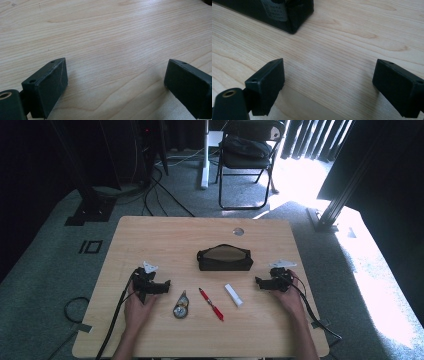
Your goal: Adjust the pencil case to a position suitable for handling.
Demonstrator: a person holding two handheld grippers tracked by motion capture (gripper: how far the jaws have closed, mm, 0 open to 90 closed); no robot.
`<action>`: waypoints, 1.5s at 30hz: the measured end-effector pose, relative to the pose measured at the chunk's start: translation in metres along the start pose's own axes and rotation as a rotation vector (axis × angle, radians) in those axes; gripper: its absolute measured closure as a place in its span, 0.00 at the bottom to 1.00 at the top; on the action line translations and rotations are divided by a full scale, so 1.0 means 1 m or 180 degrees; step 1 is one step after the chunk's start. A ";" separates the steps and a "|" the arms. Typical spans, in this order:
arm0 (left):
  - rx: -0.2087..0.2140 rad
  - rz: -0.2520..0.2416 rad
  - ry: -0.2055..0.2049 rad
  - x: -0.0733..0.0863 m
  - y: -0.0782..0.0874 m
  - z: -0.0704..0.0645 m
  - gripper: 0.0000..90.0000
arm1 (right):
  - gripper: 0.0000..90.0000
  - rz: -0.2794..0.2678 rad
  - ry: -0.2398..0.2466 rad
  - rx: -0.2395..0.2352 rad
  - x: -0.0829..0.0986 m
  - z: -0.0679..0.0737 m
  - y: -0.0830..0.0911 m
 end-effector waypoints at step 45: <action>-0.0009 -0.0001 0.0009 0.000 0.000 0.000 0.06 | 0.41 -0.0424 0.0143 -0.0117 -0.074 0.020 0.036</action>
Point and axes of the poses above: each handheld gripper's, and its own axes: y roughly backward along the jaws, x roughly out of its underside, z roughly to its left, the point moved 10 cm from there along -y, roughly forward along the jaws, and after that the axes turned 5 degrees about -y, right-handed, at the moved point
